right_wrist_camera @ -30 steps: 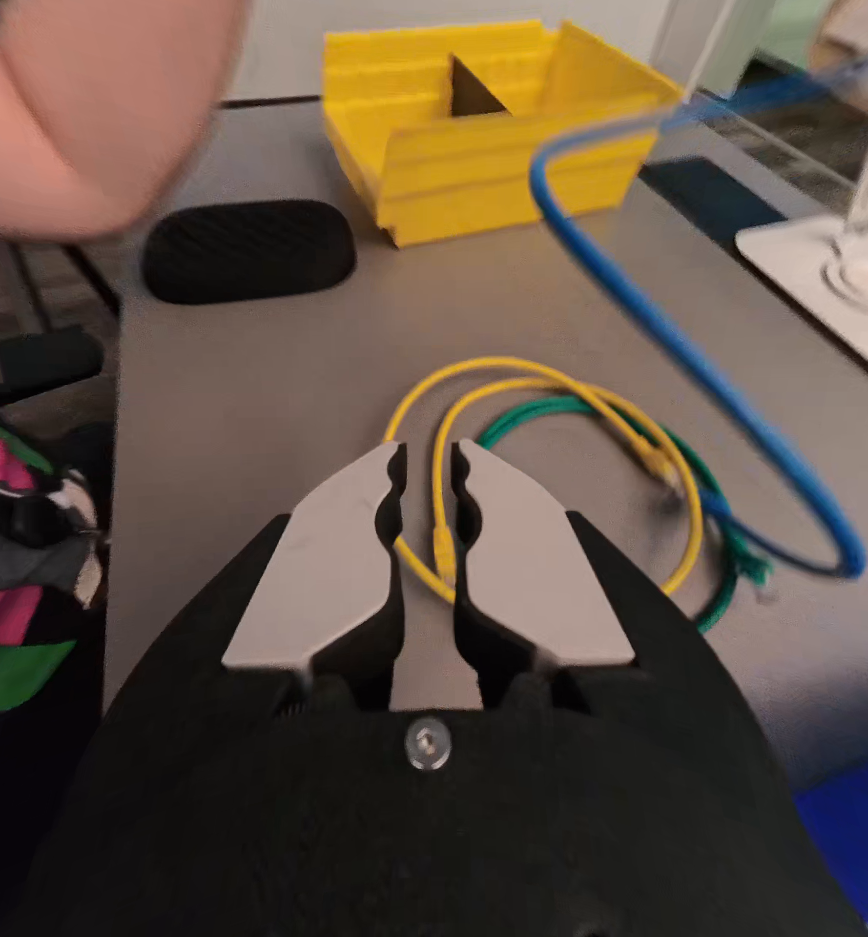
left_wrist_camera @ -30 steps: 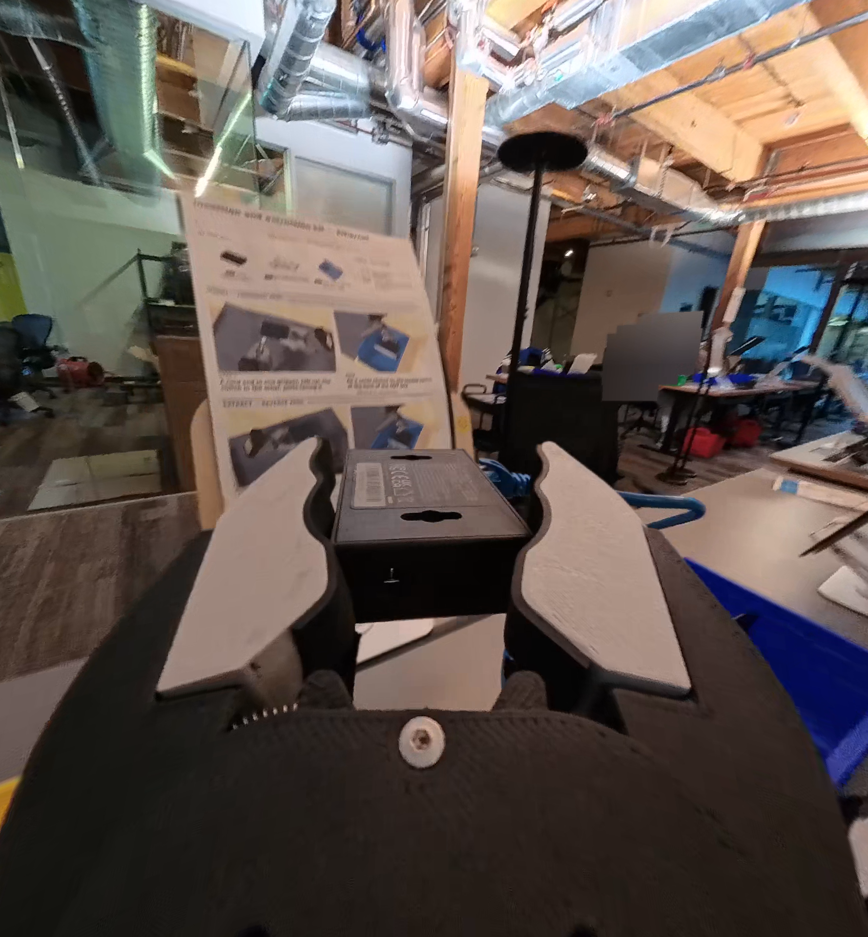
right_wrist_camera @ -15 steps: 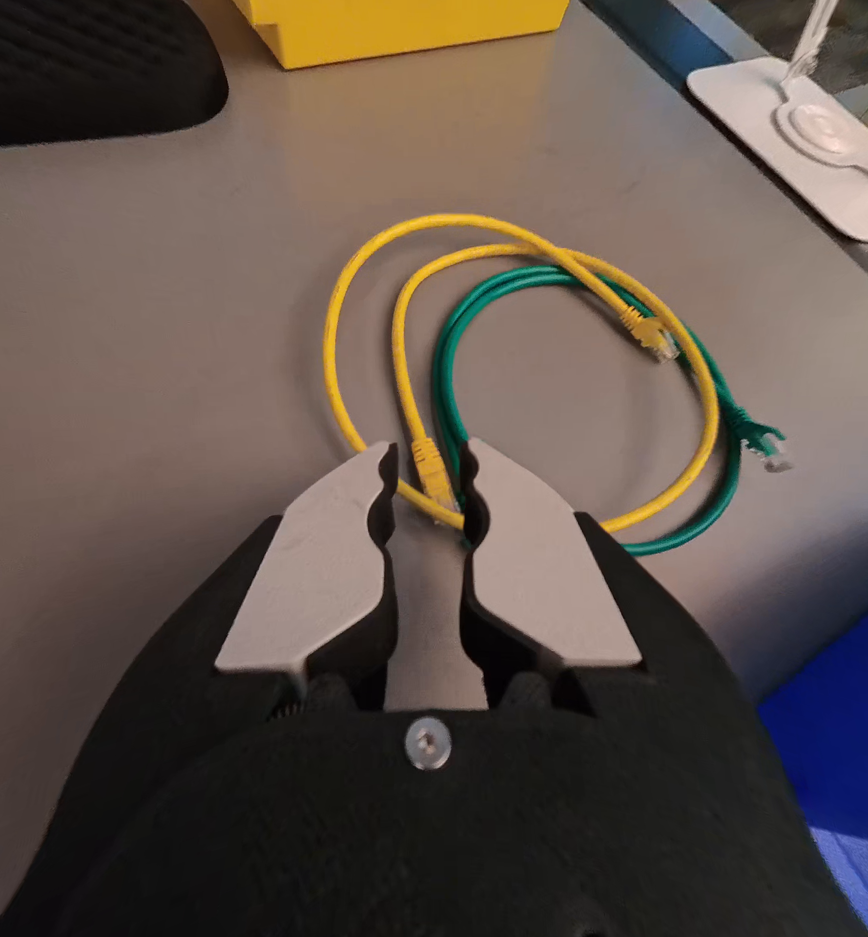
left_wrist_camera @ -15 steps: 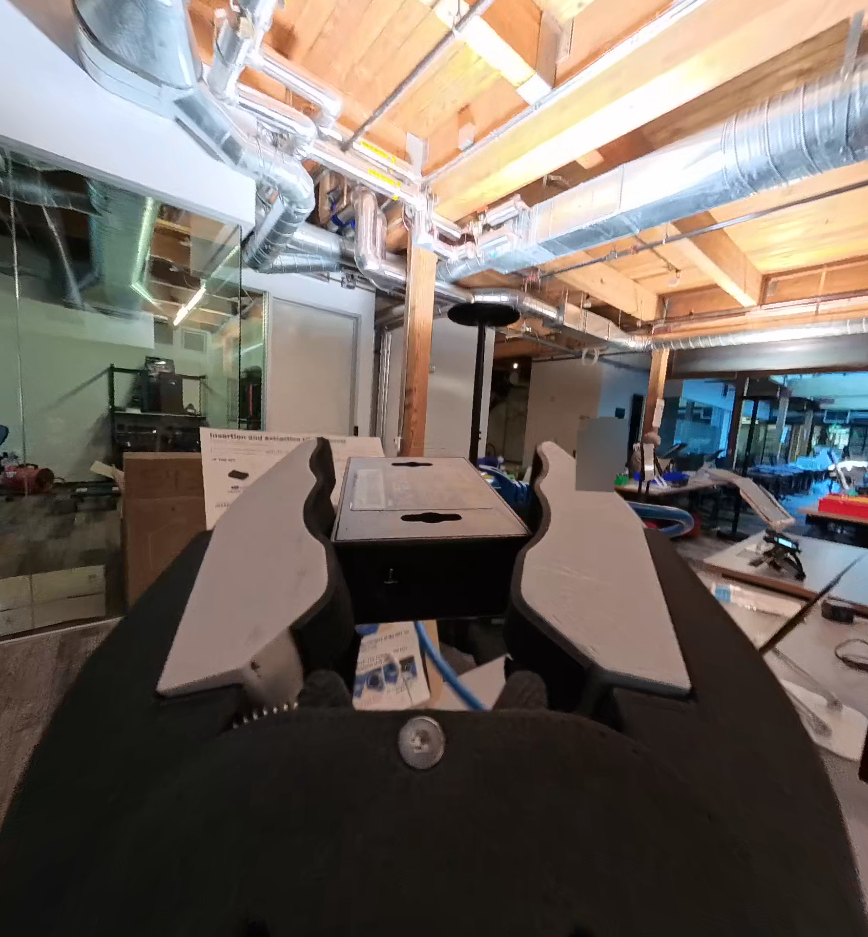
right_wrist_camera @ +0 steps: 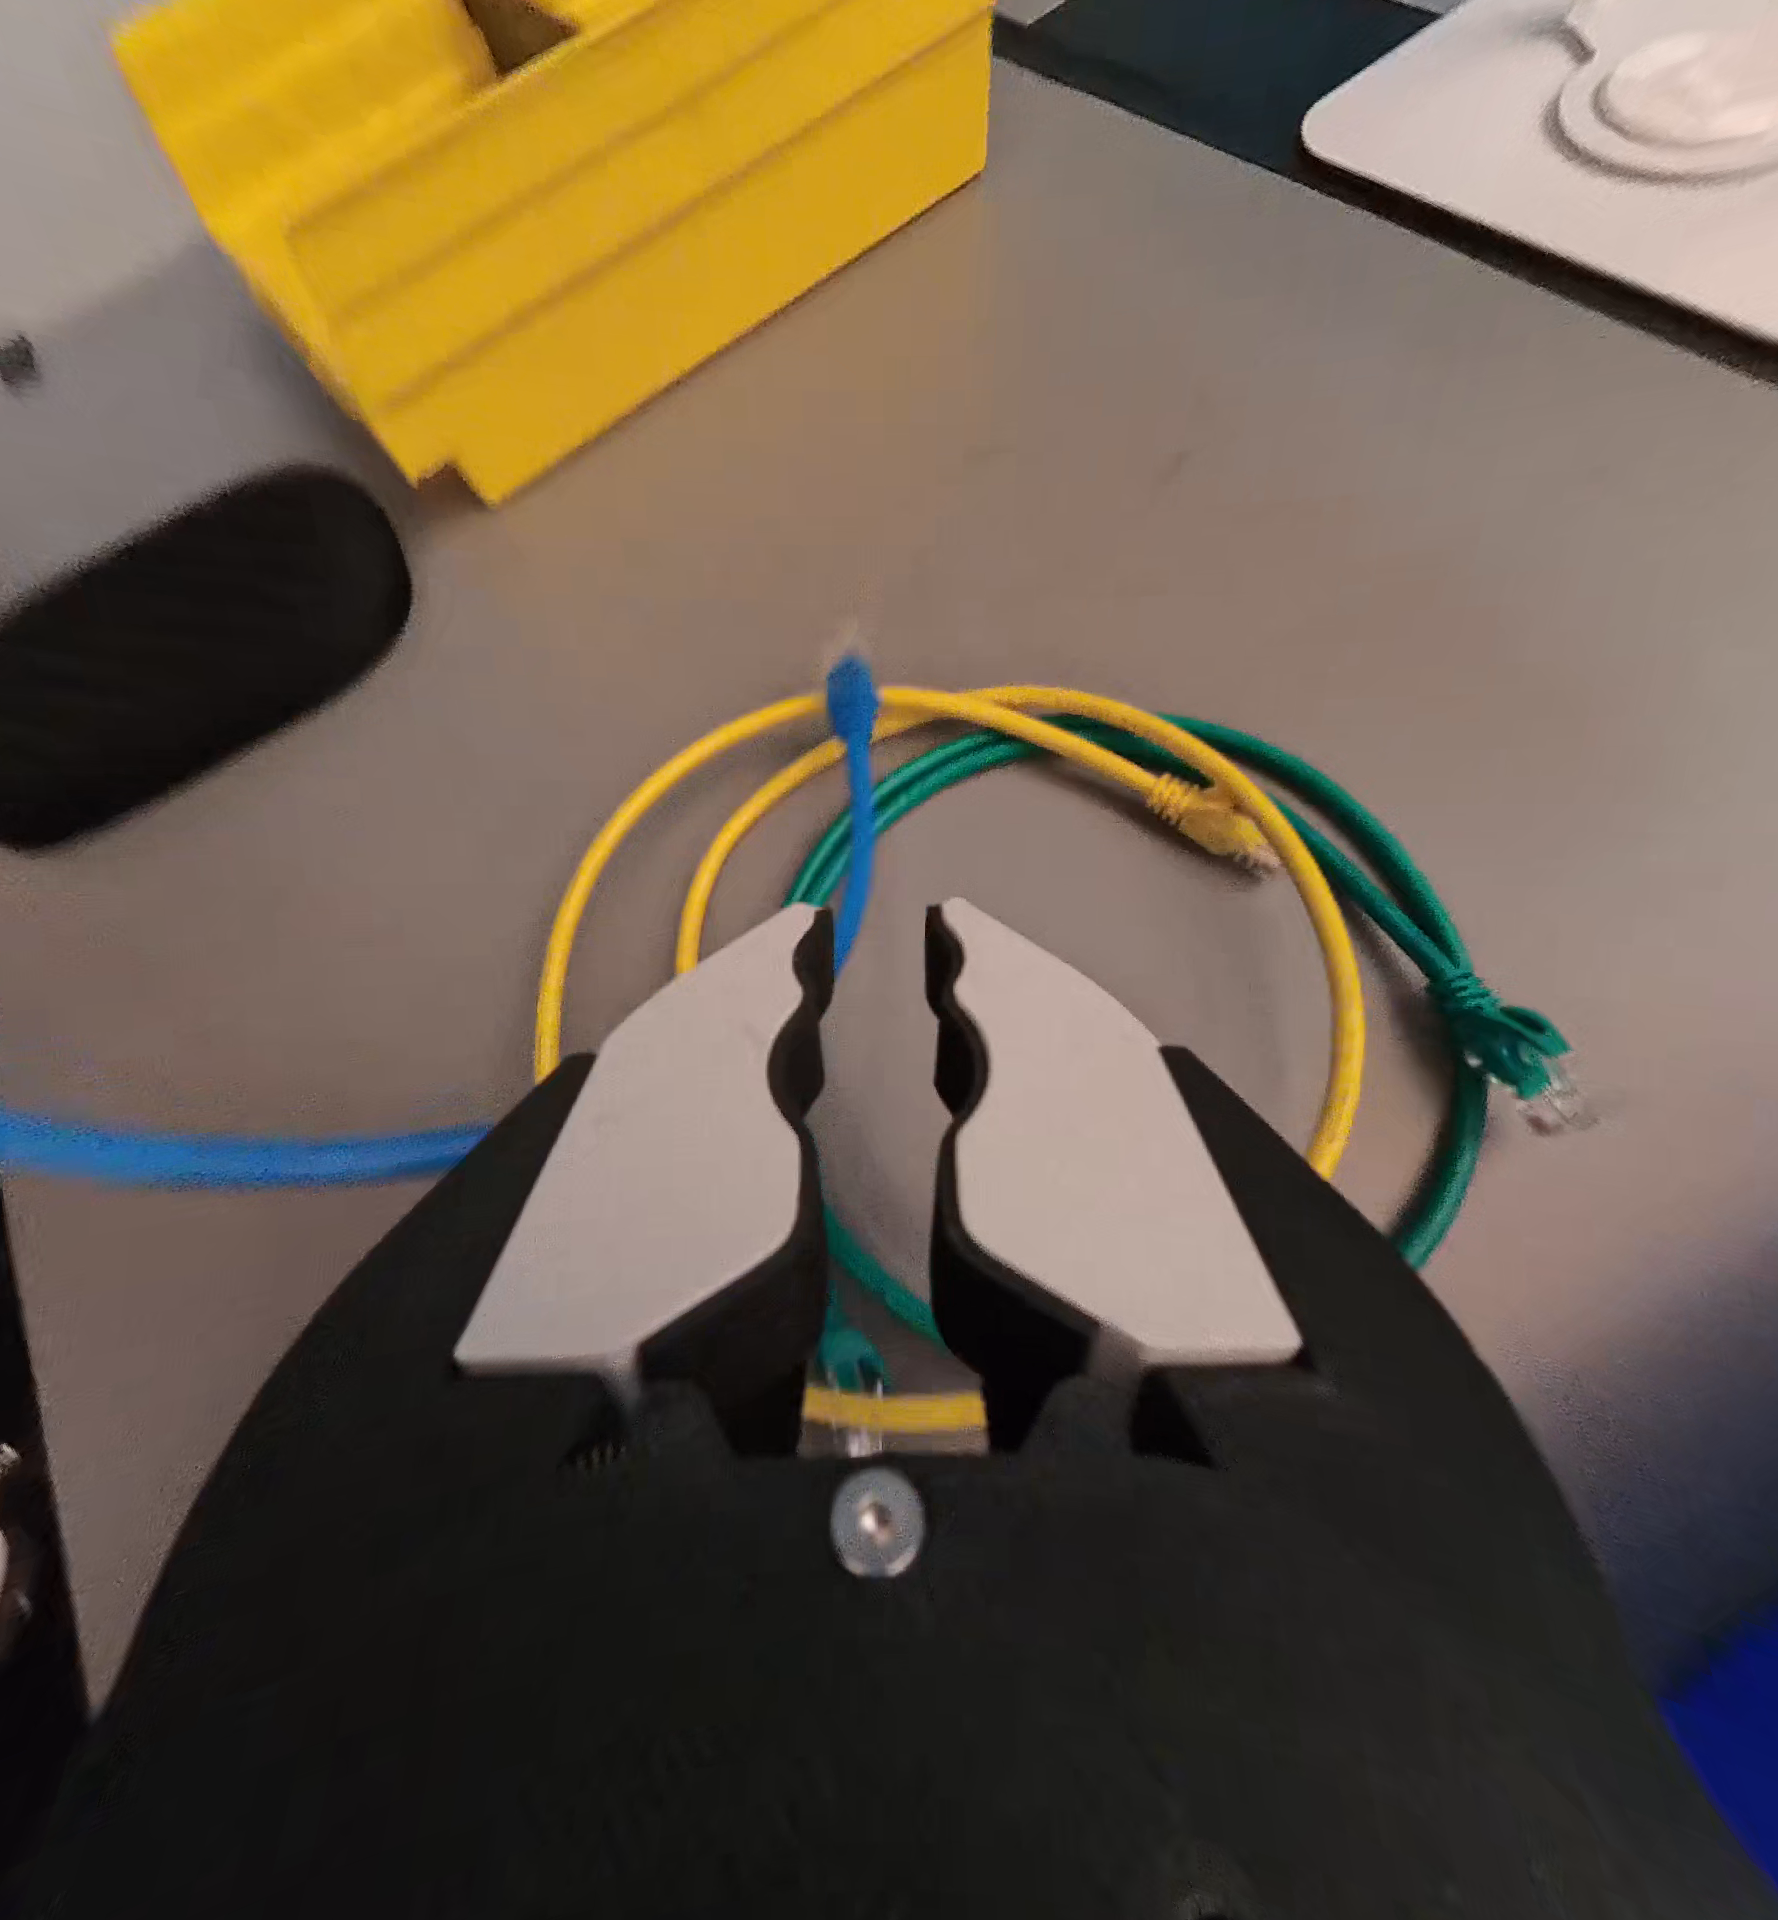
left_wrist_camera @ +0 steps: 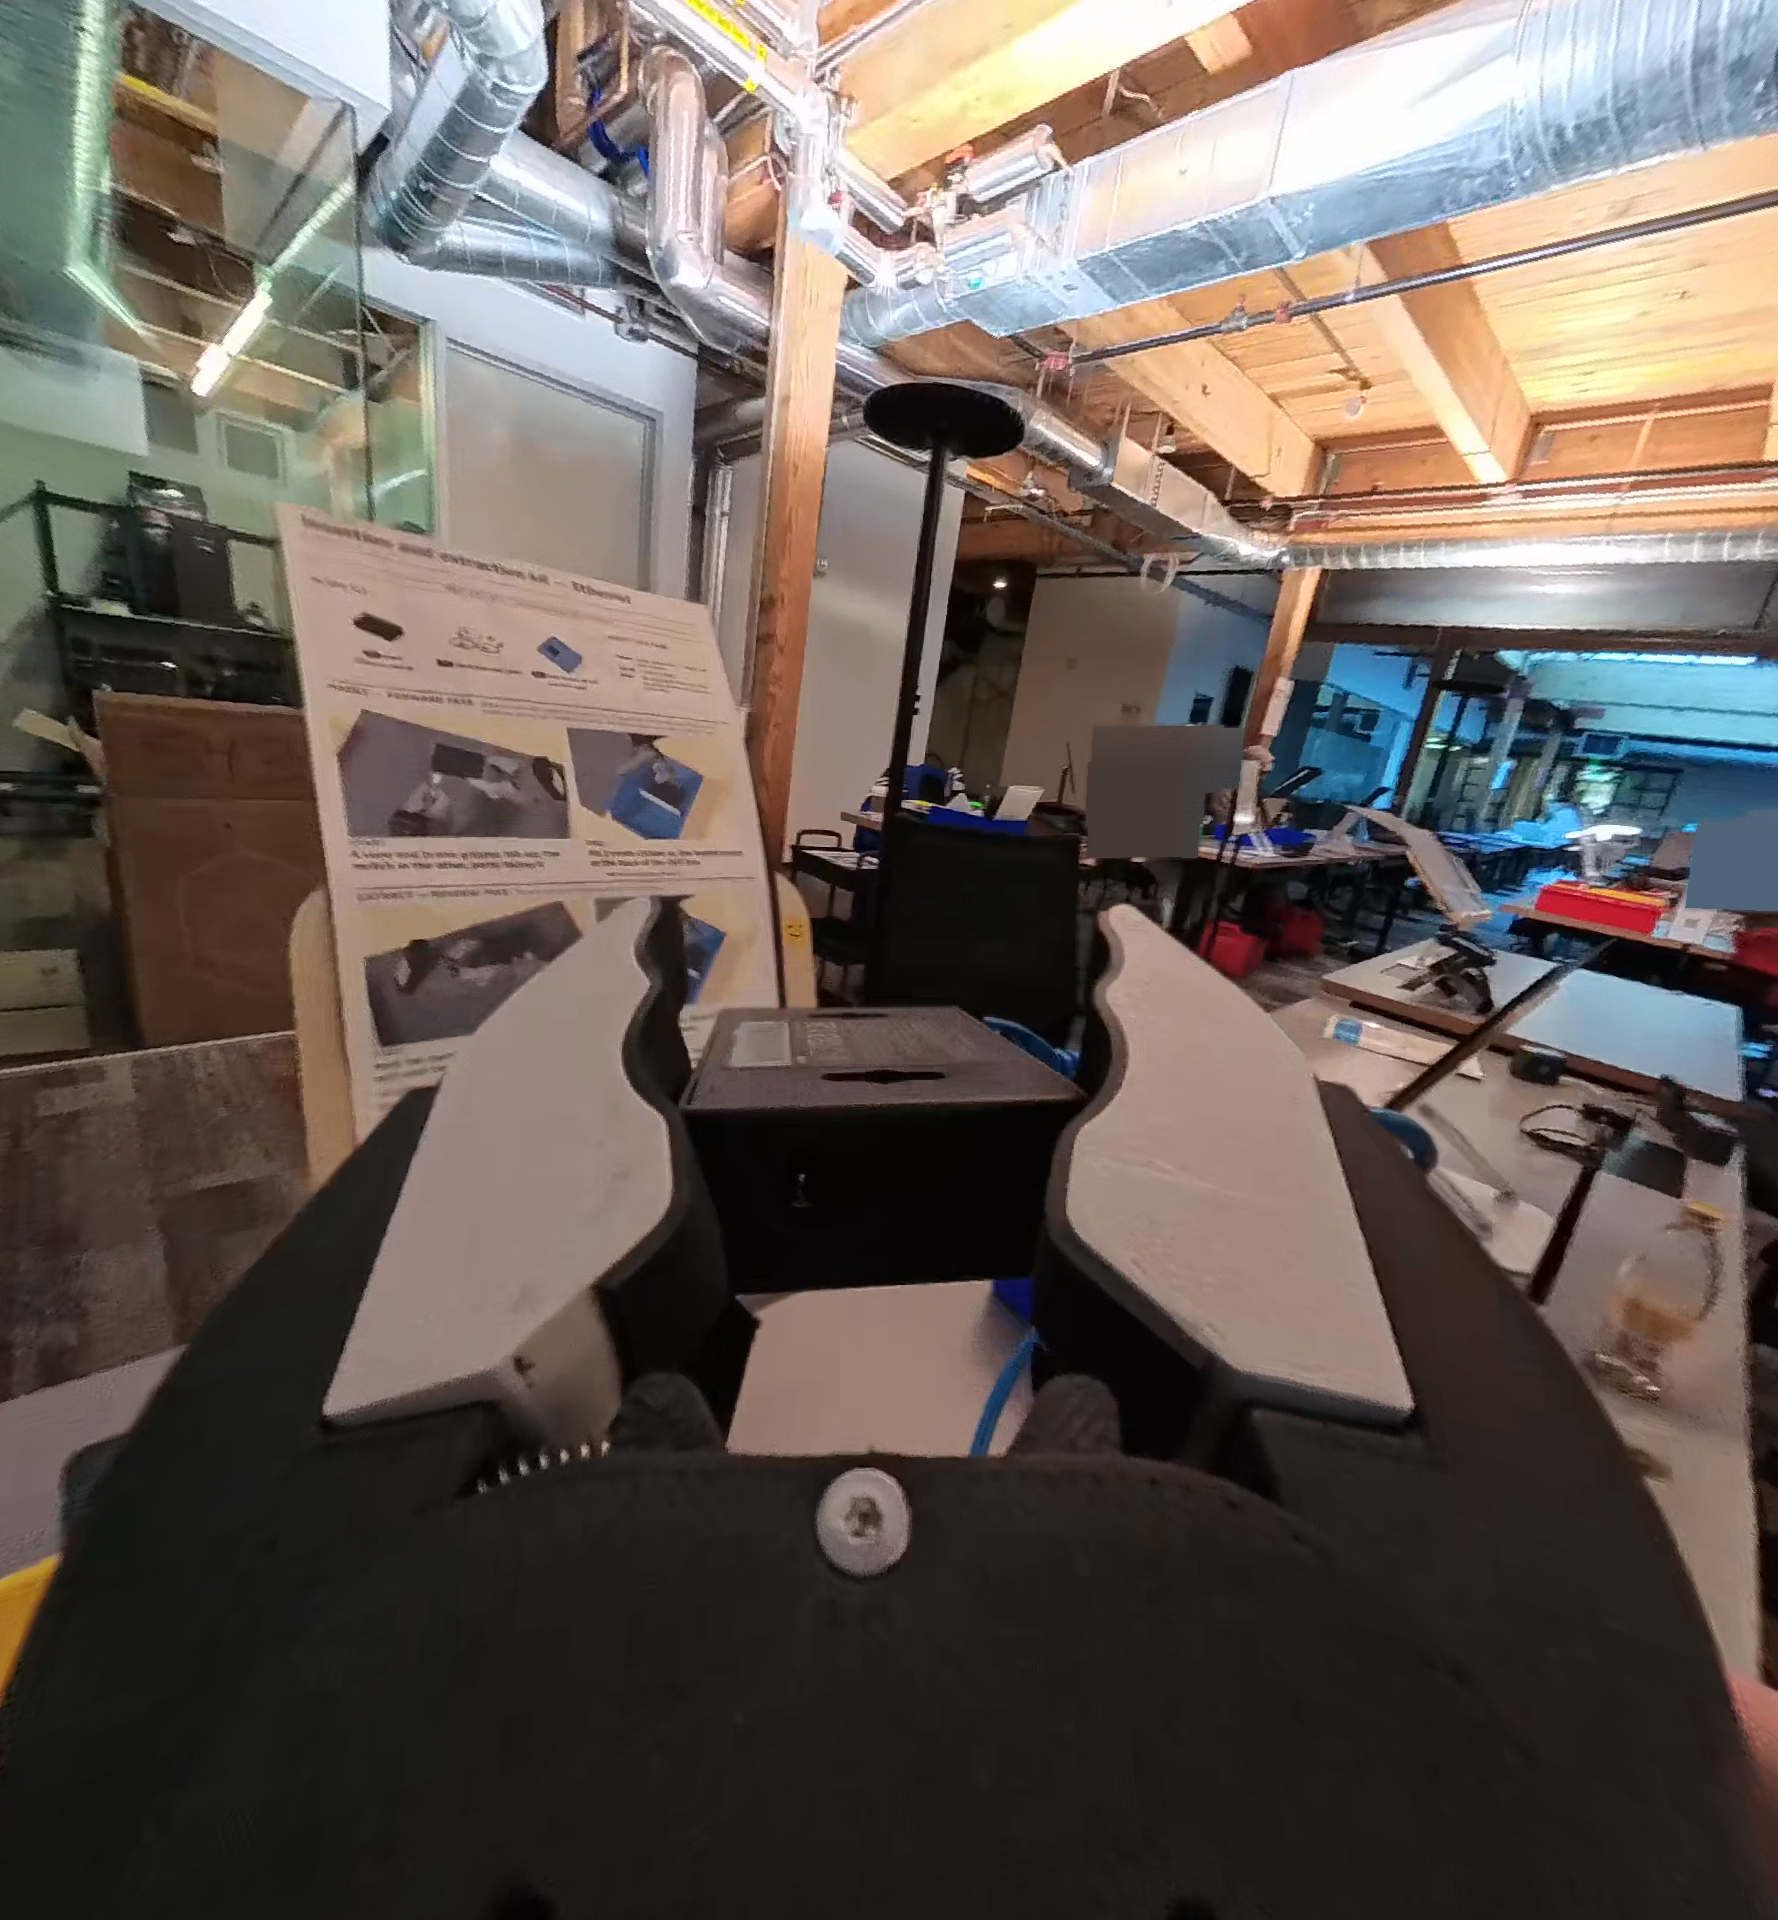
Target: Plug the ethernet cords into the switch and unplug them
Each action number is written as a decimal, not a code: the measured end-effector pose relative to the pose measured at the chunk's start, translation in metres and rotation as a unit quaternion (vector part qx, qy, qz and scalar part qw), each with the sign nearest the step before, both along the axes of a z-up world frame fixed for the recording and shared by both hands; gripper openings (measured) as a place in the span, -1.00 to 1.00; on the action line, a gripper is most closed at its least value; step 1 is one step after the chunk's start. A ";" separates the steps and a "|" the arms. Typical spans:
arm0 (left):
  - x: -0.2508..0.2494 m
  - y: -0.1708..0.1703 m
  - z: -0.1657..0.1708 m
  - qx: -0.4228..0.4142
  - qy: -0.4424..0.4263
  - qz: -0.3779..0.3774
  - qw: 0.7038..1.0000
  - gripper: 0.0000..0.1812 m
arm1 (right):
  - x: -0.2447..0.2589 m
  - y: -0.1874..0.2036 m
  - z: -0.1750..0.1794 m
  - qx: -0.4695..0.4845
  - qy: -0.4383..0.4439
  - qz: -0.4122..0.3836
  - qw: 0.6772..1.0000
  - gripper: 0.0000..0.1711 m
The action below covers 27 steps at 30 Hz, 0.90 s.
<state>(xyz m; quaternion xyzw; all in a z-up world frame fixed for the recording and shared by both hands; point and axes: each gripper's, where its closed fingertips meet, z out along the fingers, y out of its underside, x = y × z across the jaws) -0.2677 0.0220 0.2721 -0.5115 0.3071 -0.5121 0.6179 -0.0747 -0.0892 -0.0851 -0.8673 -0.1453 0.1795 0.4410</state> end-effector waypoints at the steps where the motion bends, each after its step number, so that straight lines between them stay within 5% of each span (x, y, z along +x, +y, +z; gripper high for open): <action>1: -0.002 0.000 -0.002 -0.007 -0.005 -0.007 1.000 -0.20 | 0.002 0.007 -0.002 -0.008 0.011 -0.007 1.000 -0.79; 9: -0.020 -0.018 0.001 0.009 -0.027 -0.026 0.999 -0.20 | 0.005 0.050 -0.041 -0.106 0.021 -0.085 0.990 -0.81; 13: -0.026 -0.034 0.000 0.024 -0.016 -0.041 0.999 -0.20 | -0.038 0.068 -0.021 0.006 -0.017 0.062 0.998 -0.76; 17: -0.032 -0.040 -0.016 0.040 0.010 -0.022 0.999 -0.20 | -0.056 0.069 -0.023 0.053 -0.119 0.203 0.970 -0.64; 22: -0.030 -0.036 -0.063 0.047 0.067 0.031 0.996 -0.20 | -0.057 0.080 -0.051 0.006 -0.180 0.261 0.949 -0.64; 27: -0.022 -0.037 -0.127 0.020 0.111 0.053 0.992 -0.20 | -0.051 0.079 -0.057 -0.019 -0.213 0.274 0.938 -0.89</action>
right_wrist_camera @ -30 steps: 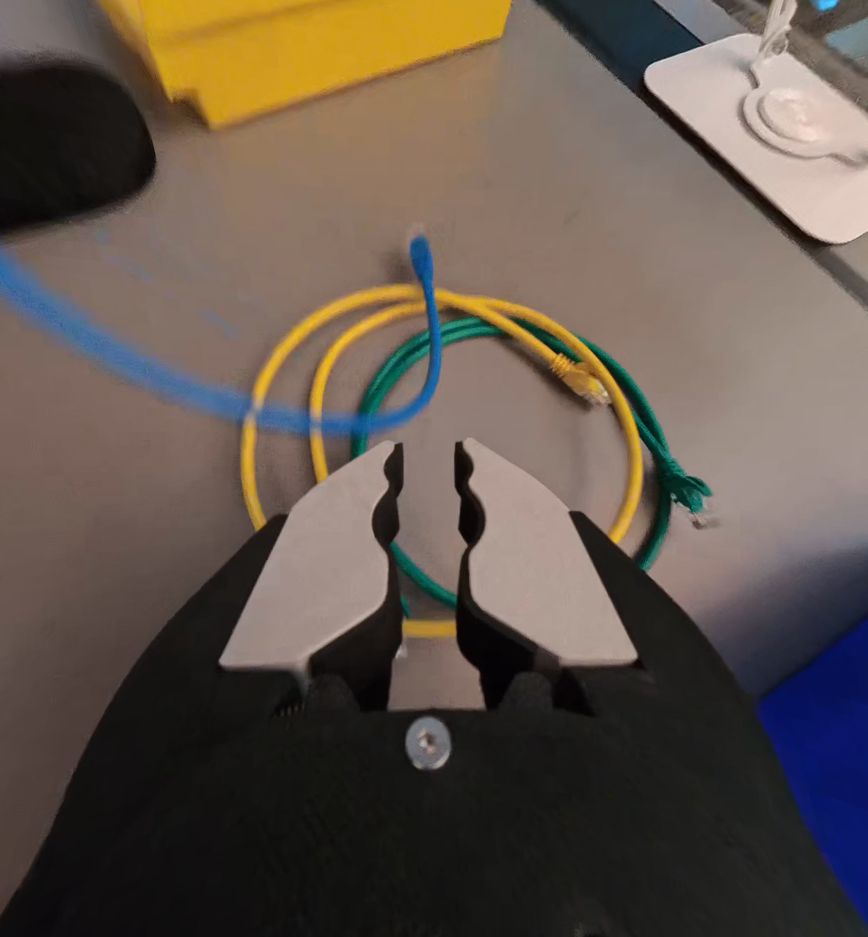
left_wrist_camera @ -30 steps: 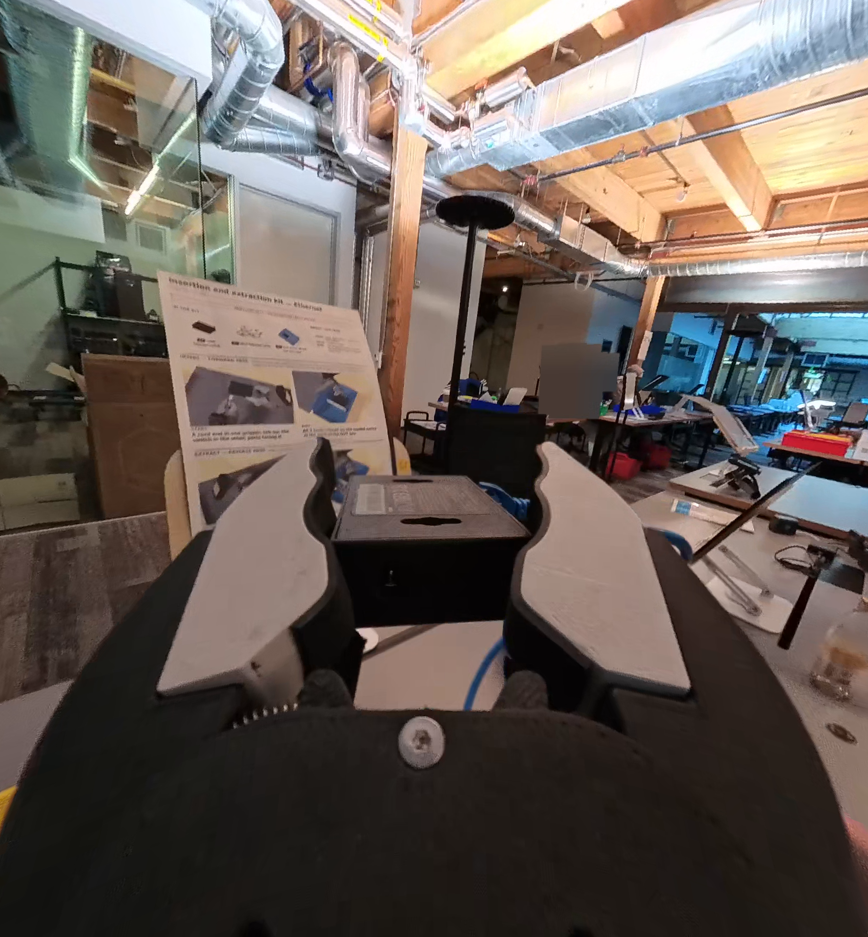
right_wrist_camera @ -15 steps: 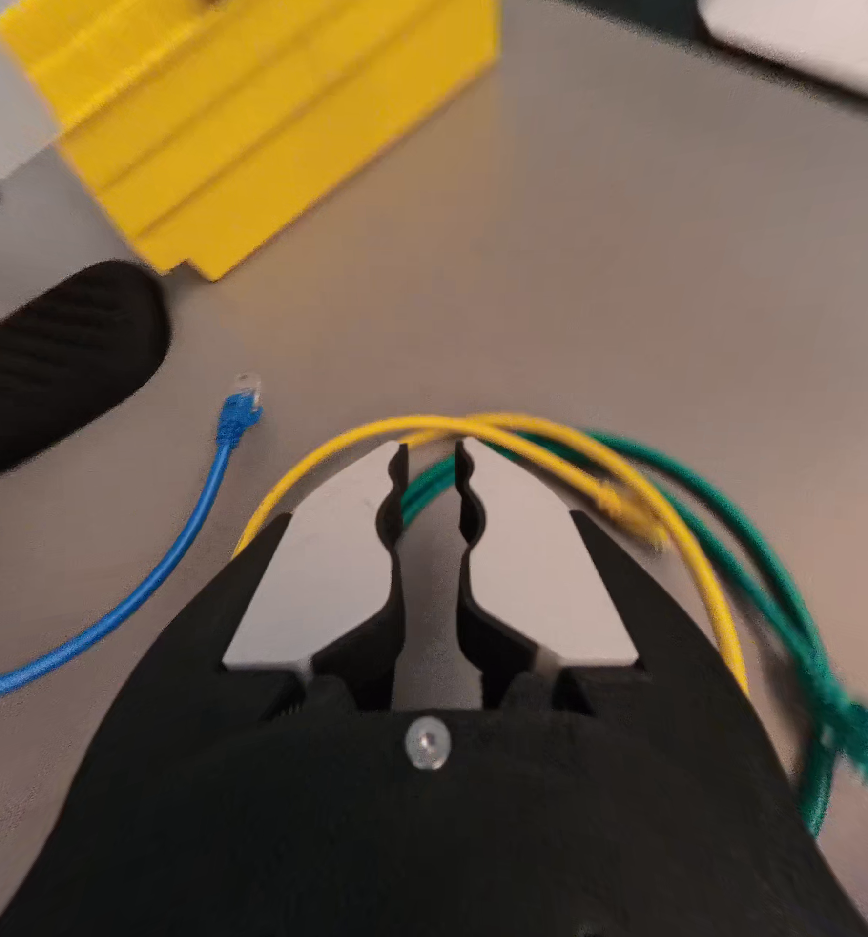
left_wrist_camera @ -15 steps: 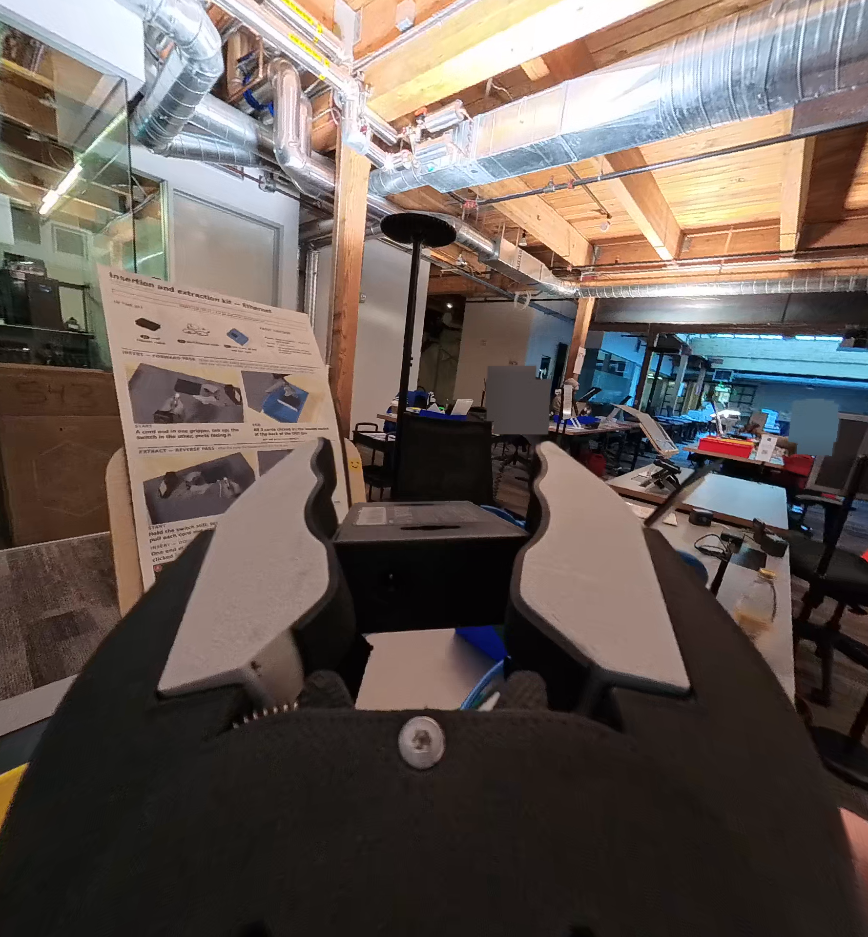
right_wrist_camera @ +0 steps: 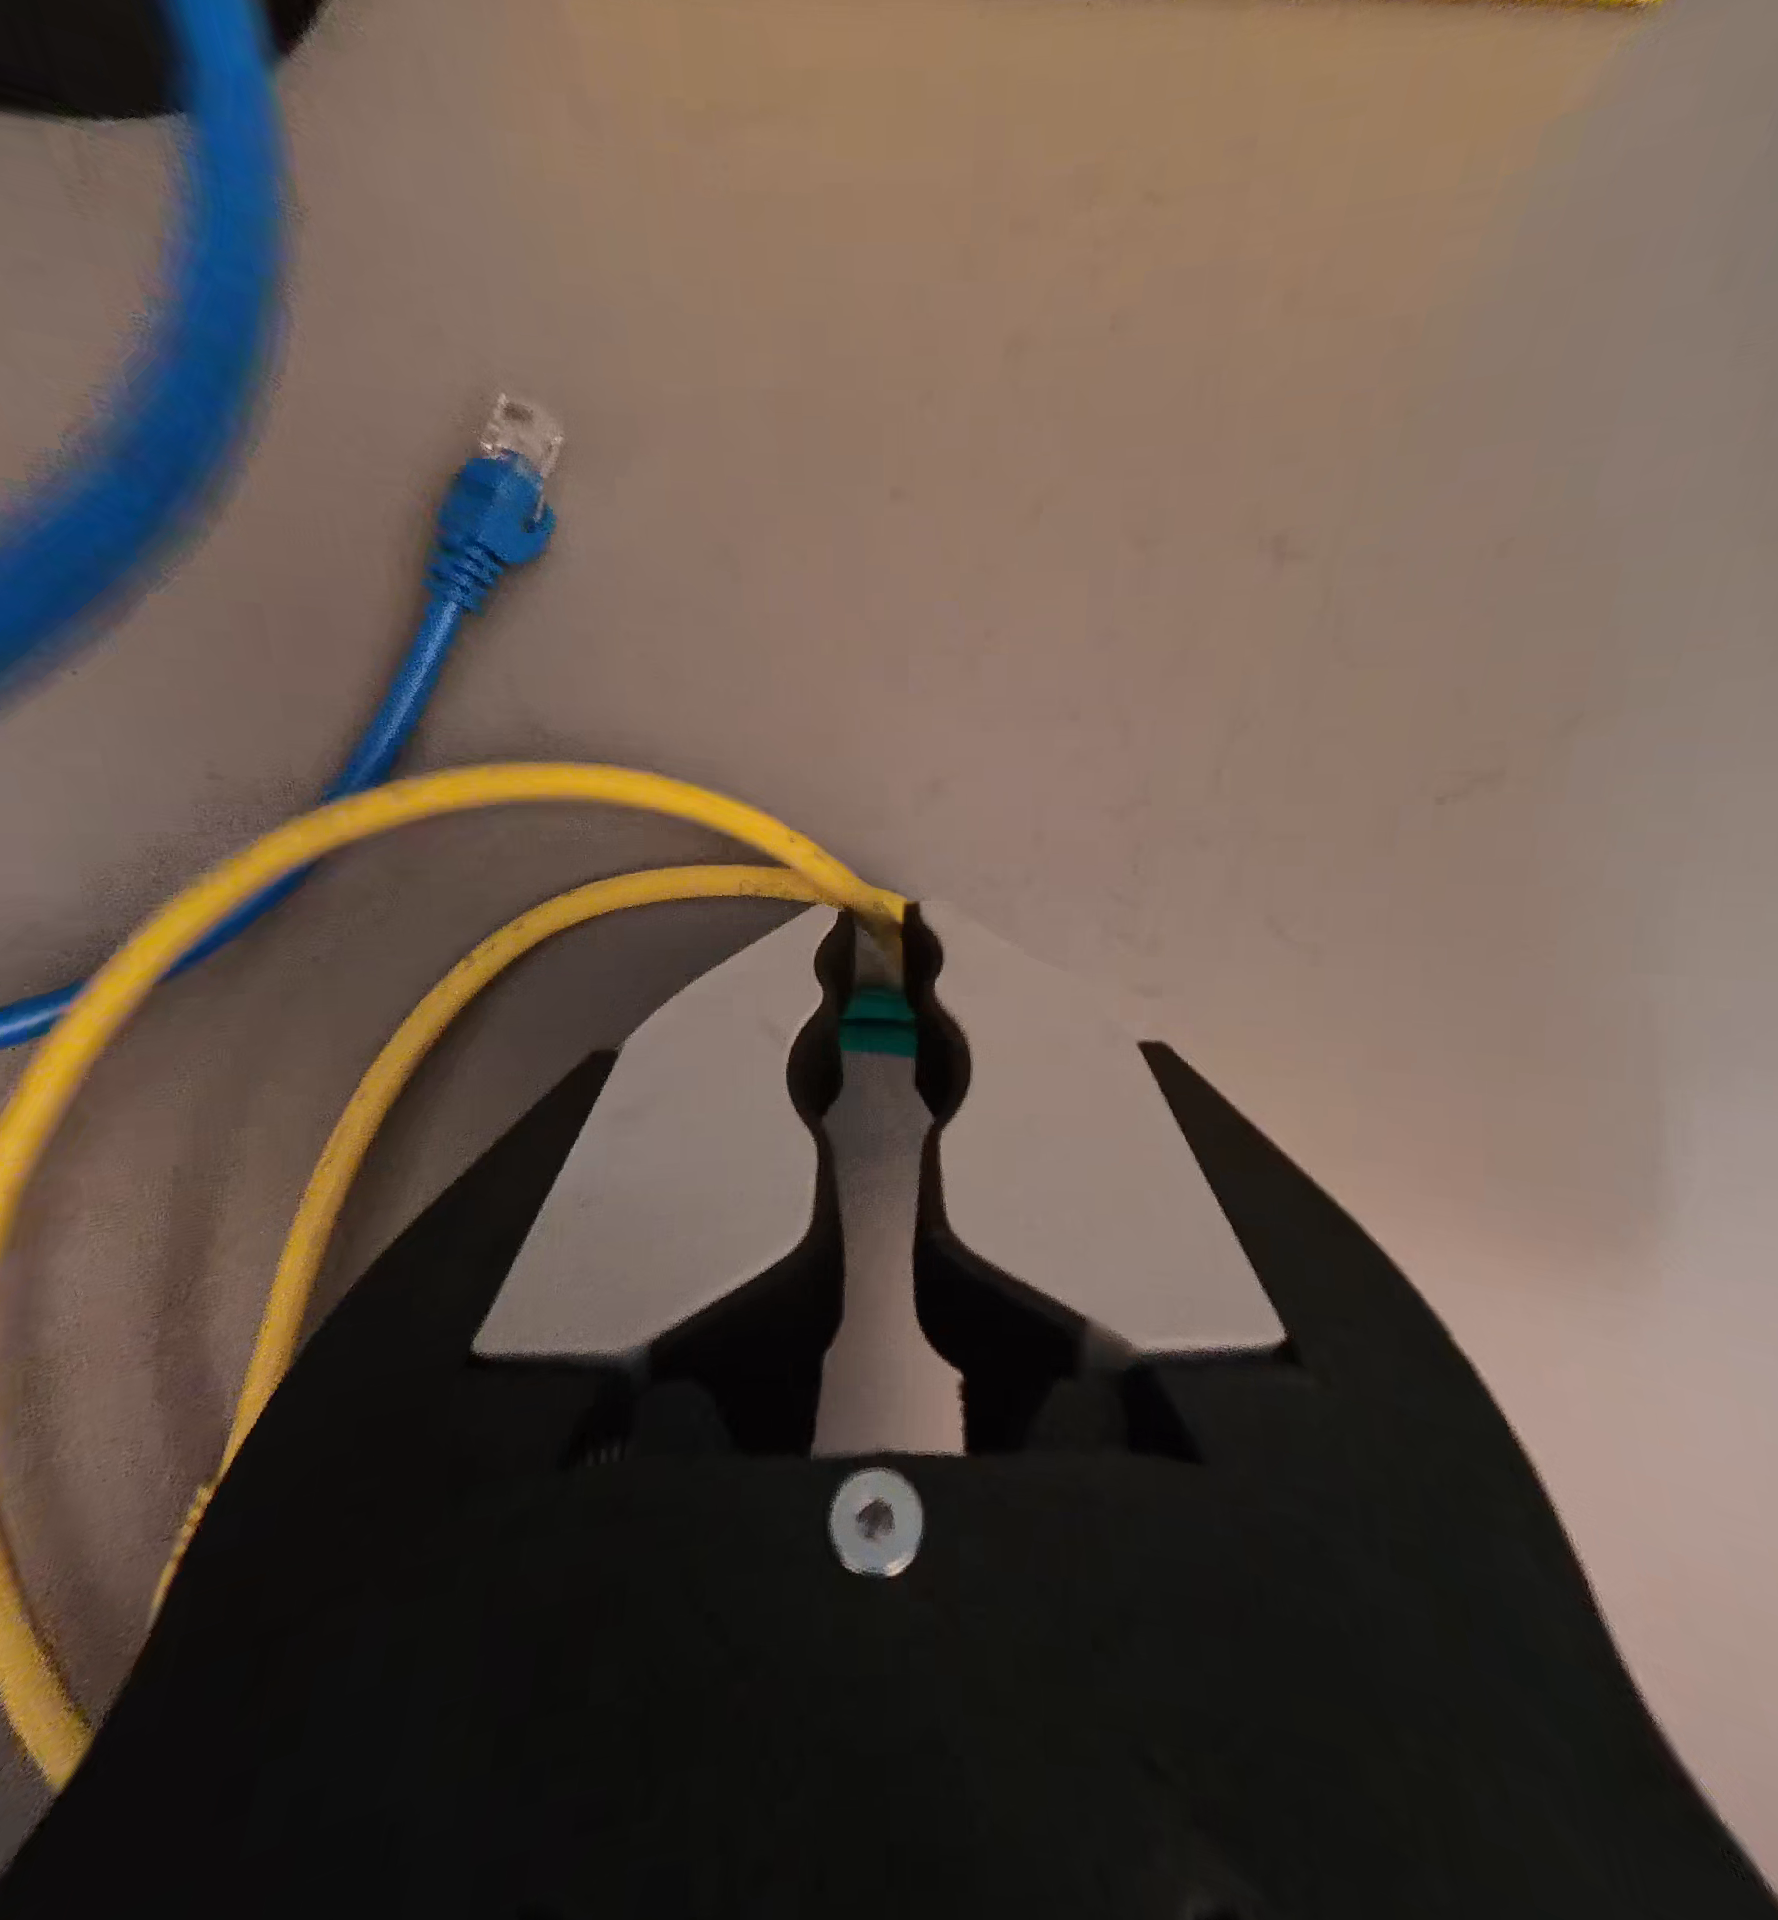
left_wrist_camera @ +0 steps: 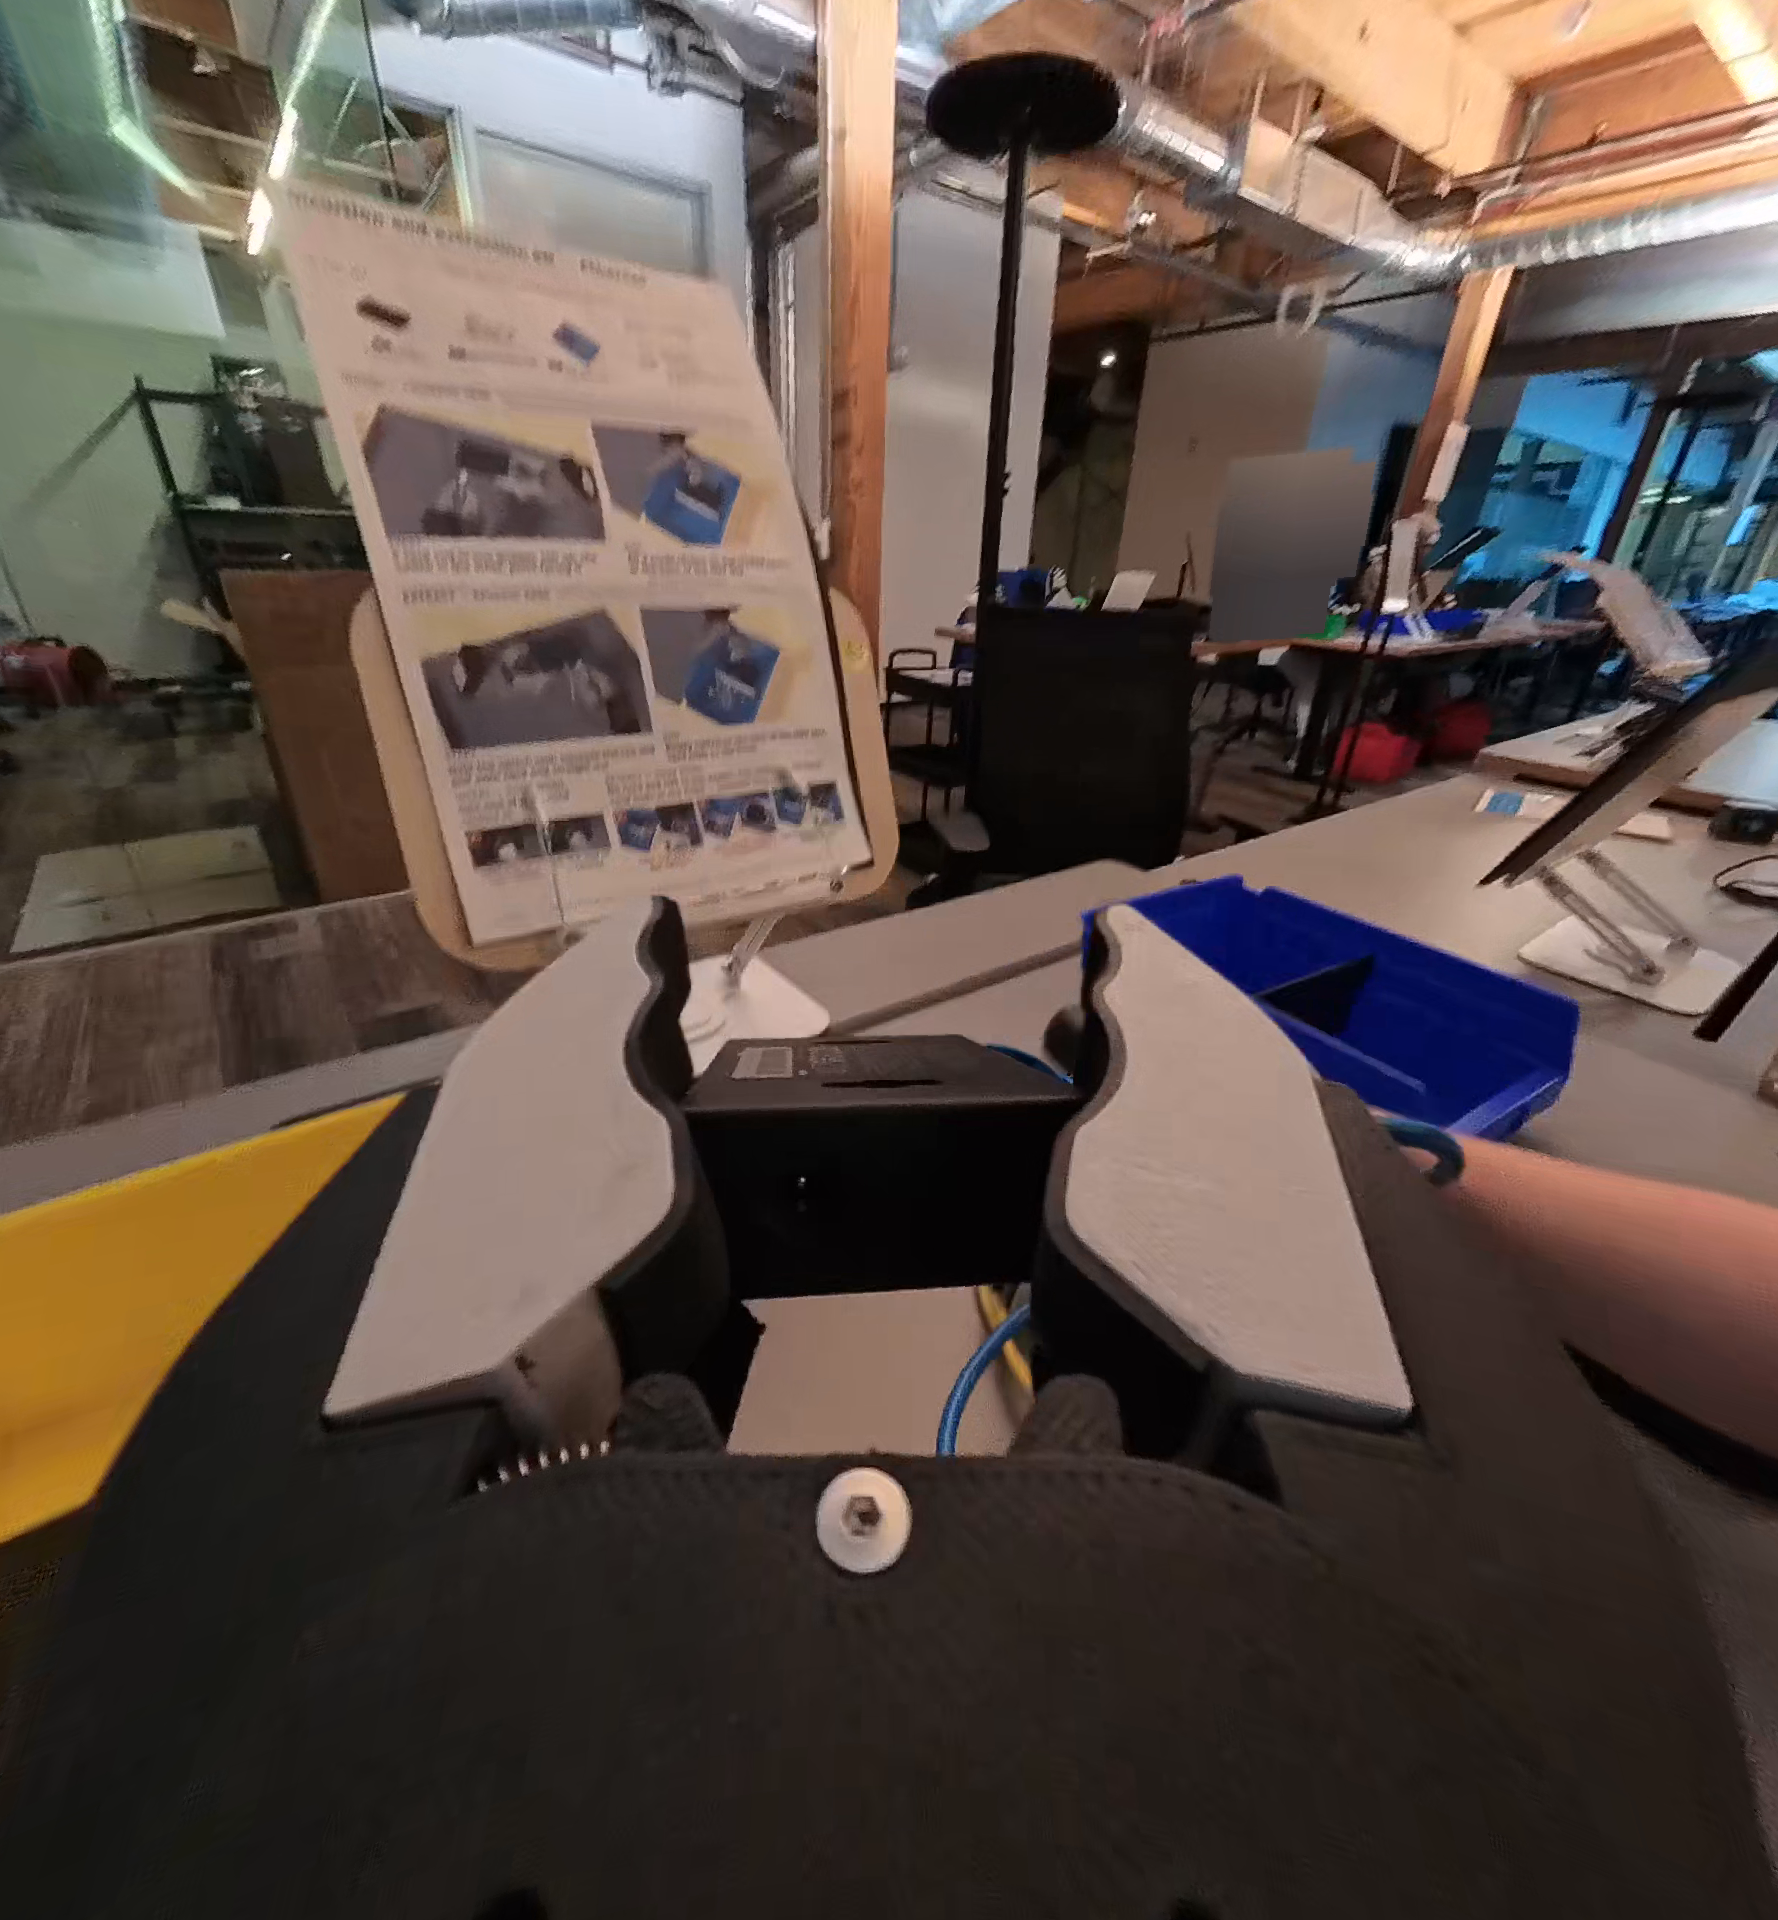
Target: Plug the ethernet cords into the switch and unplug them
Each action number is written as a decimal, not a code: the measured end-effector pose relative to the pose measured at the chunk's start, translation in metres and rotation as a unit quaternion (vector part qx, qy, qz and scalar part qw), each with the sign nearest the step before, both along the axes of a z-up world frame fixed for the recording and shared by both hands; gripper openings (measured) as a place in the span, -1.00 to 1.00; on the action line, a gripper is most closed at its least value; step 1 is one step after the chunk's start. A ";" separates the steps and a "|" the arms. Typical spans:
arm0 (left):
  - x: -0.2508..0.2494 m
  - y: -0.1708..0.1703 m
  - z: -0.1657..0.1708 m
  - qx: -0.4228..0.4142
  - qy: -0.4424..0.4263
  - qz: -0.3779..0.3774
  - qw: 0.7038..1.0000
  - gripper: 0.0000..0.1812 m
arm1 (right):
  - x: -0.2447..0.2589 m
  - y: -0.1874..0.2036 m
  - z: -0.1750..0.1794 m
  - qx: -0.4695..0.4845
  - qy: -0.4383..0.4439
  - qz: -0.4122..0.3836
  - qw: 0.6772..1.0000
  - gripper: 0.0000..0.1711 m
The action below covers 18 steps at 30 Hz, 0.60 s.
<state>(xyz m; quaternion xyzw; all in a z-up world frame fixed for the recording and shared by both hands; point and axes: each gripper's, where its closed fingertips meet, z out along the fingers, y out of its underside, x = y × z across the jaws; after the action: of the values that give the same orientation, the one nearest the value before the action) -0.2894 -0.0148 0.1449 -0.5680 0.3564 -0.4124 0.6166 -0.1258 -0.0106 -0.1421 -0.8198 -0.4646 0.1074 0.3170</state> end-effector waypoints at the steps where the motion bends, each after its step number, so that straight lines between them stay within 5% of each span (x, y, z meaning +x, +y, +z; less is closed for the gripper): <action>1: 0.002 -0.002 -0.012 0.003 0.010 0.006 1.000 -0.20 | 0.003 -0.001 0.006 0.013 0.002 -0.002 1.000 -0.99; 8: 0.017 -0.009 -0.070 0.036 0.070 0.033 0.996 -0.20 | 0.030 -0.014 0.047 0.051 0.069 -0.044 0.995 -0.99; 10: 0.021 -0.012 -0.077 0.039 0.073 0.026 0.996 -0.20 | 0.034 -0.010 0.038 0.015 0.065 -0.084 0.994 -0.92; 18: 0.037 -0.018 -0.118 0.023 0.132 -0.011 0.991 -0.20 | 0.021 -0.003 -0.008 -0.007 -0.054 0.040 0.998 -0.72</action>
<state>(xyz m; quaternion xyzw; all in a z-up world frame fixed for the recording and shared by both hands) -0.2521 -0.0330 0.0266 -0.5991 0.4499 -0.3324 0.5729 -0.1047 -0.0139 -0.1505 -0.8073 -0.5130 0.0793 0.2807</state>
